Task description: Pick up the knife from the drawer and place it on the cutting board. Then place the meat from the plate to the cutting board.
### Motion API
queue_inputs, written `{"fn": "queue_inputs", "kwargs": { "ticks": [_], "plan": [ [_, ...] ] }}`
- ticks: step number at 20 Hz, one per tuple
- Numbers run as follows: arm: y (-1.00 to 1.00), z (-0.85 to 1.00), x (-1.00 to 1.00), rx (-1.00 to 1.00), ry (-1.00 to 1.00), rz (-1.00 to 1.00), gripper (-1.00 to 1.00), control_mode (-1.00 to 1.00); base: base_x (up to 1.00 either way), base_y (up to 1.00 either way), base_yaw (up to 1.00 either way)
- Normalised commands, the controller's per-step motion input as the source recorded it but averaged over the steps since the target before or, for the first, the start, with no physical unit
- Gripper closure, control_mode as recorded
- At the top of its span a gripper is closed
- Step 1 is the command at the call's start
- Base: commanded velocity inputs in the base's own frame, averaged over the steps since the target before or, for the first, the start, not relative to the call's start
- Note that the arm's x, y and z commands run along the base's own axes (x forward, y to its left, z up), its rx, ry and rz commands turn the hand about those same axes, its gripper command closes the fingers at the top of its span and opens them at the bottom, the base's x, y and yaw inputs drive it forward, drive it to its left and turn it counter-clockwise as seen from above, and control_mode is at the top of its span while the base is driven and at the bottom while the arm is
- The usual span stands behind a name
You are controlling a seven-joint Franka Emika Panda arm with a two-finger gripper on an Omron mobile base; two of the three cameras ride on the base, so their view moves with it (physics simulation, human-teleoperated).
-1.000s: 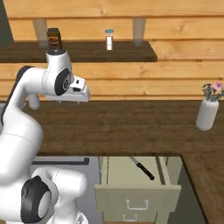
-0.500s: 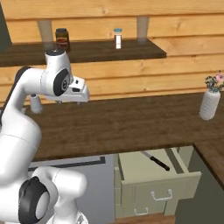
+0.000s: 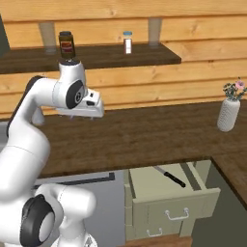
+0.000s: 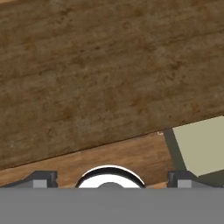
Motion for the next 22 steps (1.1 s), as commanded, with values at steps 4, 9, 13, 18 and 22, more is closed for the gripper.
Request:
{"fn": "queue_inputs", "kwargs": {
  "ticks": [4,9,13,18,22],
  "plan": [
    [-0.78,-0.88,-0.14,0.03,0.16,0.00,-1.00,-1.00,0.00,0.00,0.00],
    [-1.00,-0.77,-0.56,0.08,0.10,-0.01,-1.00,-1.00,0.00,0.00,0.00],
    [-1.00,-0.39,-0.32,0.07,0.11,-0.04,-1.00,-1.00,0.00,0.00,0.00],
    [-1.00,-0.38,0.13,0.15,0.27,-0.07,-1.00,-1.00,0.00,0.00,0.00],
    [-0.74,-0.68,0.11,0.08,0.27,0.02,-1.00,-1.00,0.00,0.00,0.00]
  ]
}}
